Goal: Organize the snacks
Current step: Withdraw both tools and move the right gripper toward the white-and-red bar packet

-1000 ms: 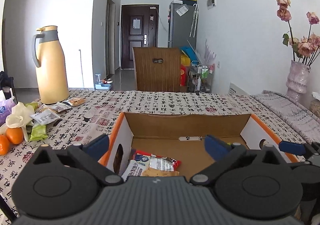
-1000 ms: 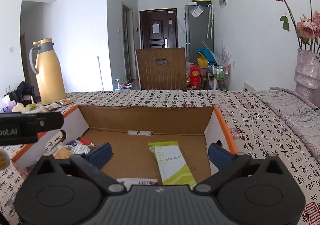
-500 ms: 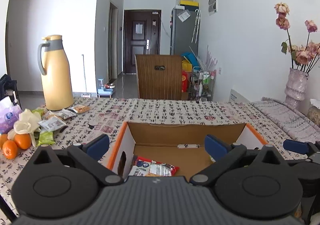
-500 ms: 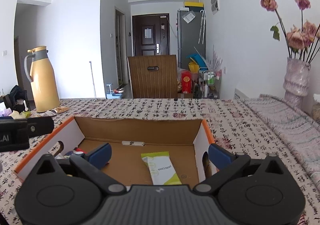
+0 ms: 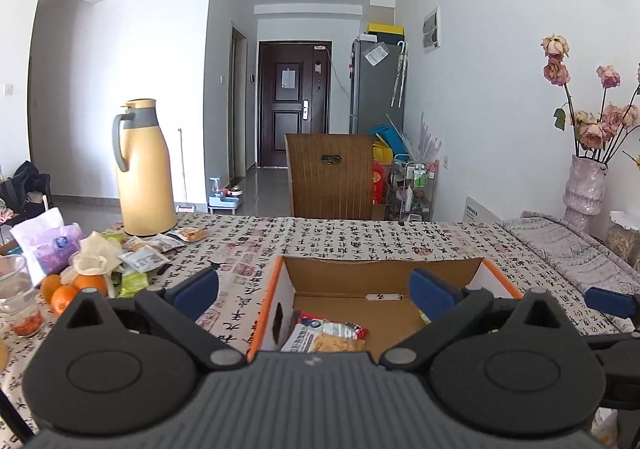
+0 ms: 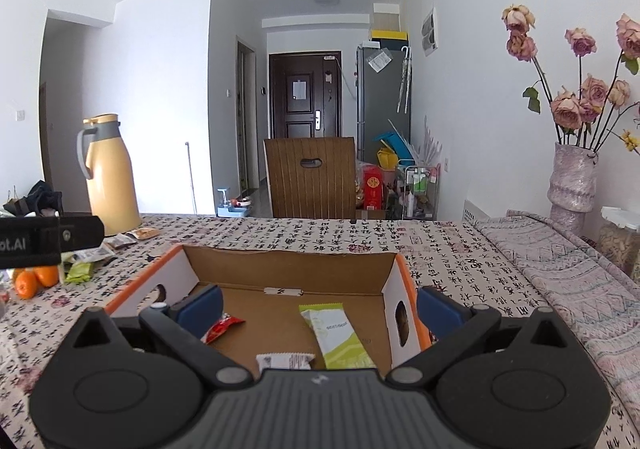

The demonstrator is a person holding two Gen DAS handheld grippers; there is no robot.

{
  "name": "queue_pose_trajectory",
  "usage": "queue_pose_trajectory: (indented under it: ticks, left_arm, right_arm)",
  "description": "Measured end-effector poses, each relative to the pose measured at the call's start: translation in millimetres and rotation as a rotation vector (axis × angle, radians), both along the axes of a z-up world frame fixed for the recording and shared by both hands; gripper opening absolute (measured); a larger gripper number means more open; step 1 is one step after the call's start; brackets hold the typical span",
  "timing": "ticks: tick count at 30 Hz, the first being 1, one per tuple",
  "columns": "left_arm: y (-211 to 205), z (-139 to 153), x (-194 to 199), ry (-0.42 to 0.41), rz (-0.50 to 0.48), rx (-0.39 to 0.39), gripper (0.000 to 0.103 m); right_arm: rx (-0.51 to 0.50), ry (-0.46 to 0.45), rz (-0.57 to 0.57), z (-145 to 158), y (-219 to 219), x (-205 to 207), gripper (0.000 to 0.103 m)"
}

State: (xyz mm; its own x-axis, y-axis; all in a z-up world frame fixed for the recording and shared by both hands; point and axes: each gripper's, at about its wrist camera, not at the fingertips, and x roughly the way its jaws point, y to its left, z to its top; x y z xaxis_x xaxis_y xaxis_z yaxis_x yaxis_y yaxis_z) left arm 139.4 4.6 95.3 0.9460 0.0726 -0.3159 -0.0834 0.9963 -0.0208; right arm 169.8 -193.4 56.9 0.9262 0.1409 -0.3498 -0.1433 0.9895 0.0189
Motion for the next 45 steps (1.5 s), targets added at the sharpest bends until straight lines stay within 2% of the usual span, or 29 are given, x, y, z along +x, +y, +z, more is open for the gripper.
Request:
queue_pose_trajectory:
  ticks: [6, 12, 19, 22, 24, 27, 29, 34, 36, 38, 40, 45]
  left_arm:
    - [3, -2, -23, -0.002, 0.001, 0.001, 0.103]
    - [8, -16, -42, 0.028, 0.002, -0.005, 0.103]
    - [17, -44, -60, 0.095, 0.014, -0.023, 0.103]
    - [21, -56, -65, 0.128, 0.019, -0.023, 0.103]
    - [23, -63, -66, 0.152, 0.026, -0.022, 0.103]
    - [27, -71, -69, 0.175, 0.033, -0.023, 0.103]
    - [29, -73, -72, 0.181, 0.036, -0.026, 0.103]
    - [30, -76, -72, 0.188, 0.036, -0.022, 0.103]
    - [29, -75, -71, 0.188, 0.033, -0.025, 0.103]
    - [29, -75, -72, 0.187, 0.029, -0.025, 0.103]
    - [28, -75, -72, 0.186, 0.028, -0.024, 0.103]
    - [27, -75, -73, 0.185, 0.031, -0.023, 0.103]
  right_arm:
    - [0.0, -0.002, 0.01, -1, 0, -27, 0.103]
    - [-0.008, 0.029, 0.036, -11, 3, -50, 0.103]
    - [-0.016, 0.126, 0.081, -41, 15, -64, 0.103]
    - [0.025, 0.182, 0.073, -57, 16, -65, 0.103]
    - [0.035, 0.211, 0.074, -66, 18, -65, 0.099]
    - [0.014, 0.241, 0.078, -77, 27, -63, 0.087]
    - [0.009, 0.256, 0.08, -81, 31, -61, 0.074]
    - [0.003, 0.273, 0.082, -83, 32, -60, 0.067]
    - [0.002, 0.278, 0.08, -82, 30, -58, 0.06]
    - [0.011, 0.28, 0.082, -82, 28, -58, 0.047]
    - [0.036, 0.27, 0.077, -79, 24, -58, 0.039]
    - [0.095, 0.248, 0.065, -75, 14, -61, 0.035]
